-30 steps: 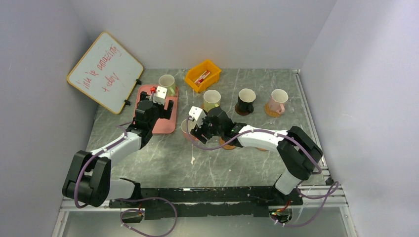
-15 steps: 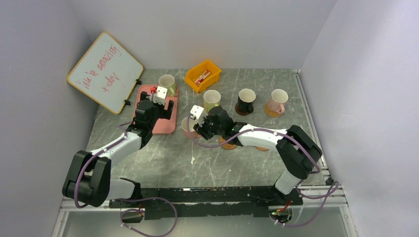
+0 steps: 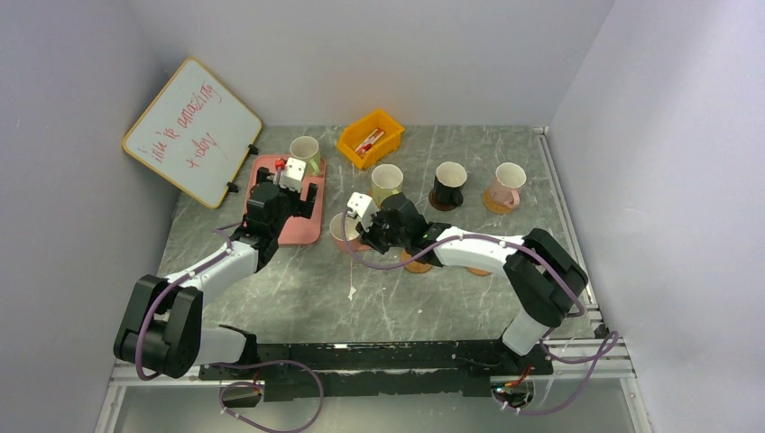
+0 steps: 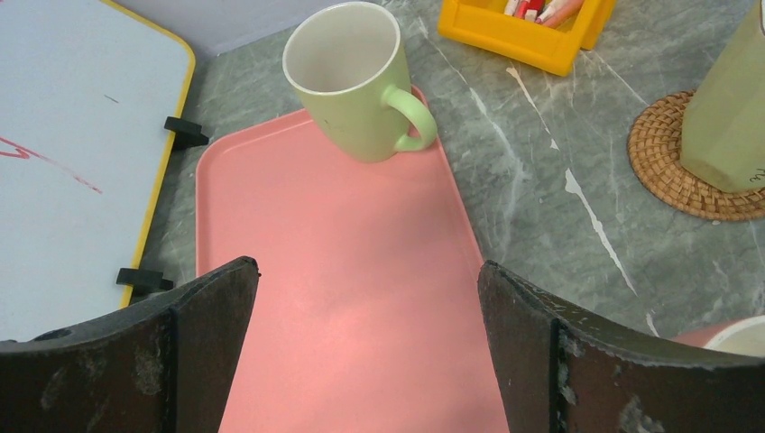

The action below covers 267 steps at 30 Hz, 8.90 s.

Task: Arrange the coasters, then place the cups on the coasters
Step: Pick up the cup at the center of the board, then place the cup on the coaster.

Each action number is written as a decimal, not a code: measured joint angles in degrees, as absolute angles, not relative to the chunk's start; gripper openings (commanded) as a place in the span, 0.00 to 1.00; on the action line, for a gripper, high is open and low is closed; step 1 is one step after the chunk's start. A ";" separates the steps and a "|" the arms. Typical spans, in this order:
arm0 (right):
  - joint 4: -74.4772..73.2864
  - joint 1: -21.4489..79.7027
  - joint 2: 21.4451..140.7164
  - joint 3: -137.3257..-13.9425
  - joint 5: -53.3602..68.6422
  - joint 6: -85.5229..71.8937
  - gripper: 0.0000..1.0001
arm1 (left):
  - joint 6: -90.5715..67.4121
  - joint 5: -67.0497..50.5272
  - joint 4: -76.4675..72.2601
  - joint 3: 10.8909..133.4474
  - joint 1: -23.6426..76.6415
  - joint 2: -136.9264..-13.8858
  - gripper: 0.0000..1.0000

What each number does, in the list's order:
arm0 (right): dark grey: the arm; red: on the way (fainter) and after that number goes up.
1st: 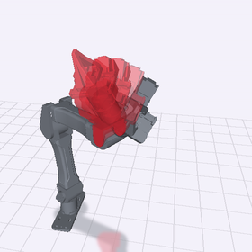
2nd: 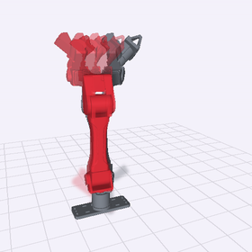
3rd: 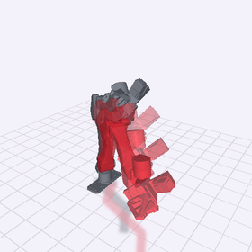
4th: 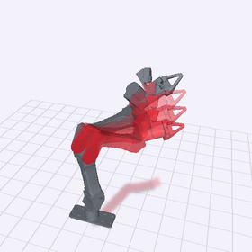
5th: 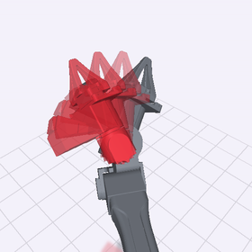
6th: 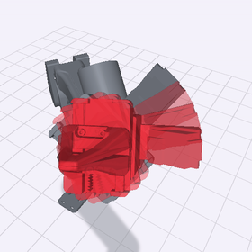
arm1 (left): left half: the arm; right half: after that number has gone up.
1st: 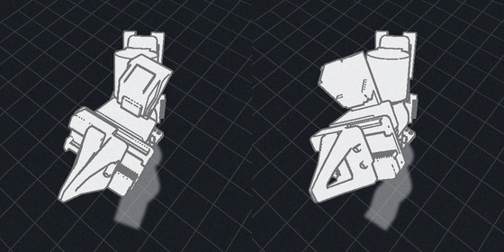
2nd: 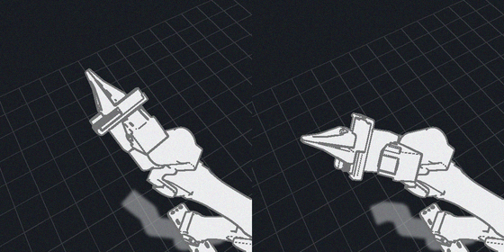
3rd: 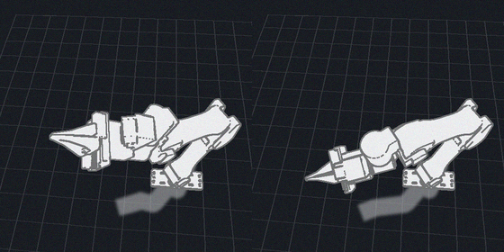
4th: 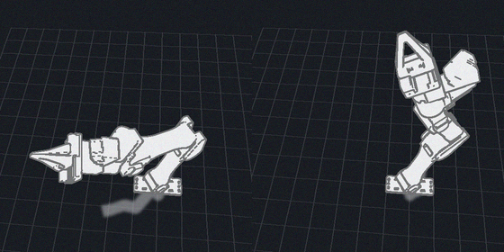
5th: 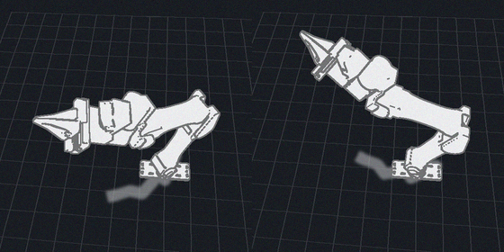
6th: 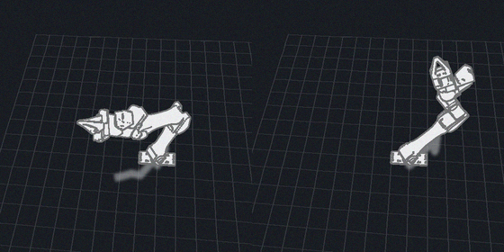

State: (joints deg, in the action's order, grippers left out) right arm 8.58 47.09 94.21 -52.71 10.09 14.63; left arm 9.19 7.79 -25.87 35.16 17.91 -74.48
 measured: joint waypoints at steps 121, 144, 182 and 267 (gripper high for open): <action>-37.06 -20.99 58.52 -49.84 41.08 31.92 0.00 | 9.28 5.63 -25.82 35.16 17.91 -77.52 0.96; -43.86 -30.87 54.15 -40.91 49.84 47.55 0.00 | 9.28 5.17 -25.78 35.18 17.91 -78.48 0.96; -40.73 -30.87 48.84 -32.60 50.19 51.81 0.00 | 9.30 4.93 -25.80 35.18 17.63 -78.61 0.96; -36.88 -31.16 52.03 -30.30 50.13 50.72 0.07 | 9.32 4.78 -25.85 35.18 17.32 -78.61 0.96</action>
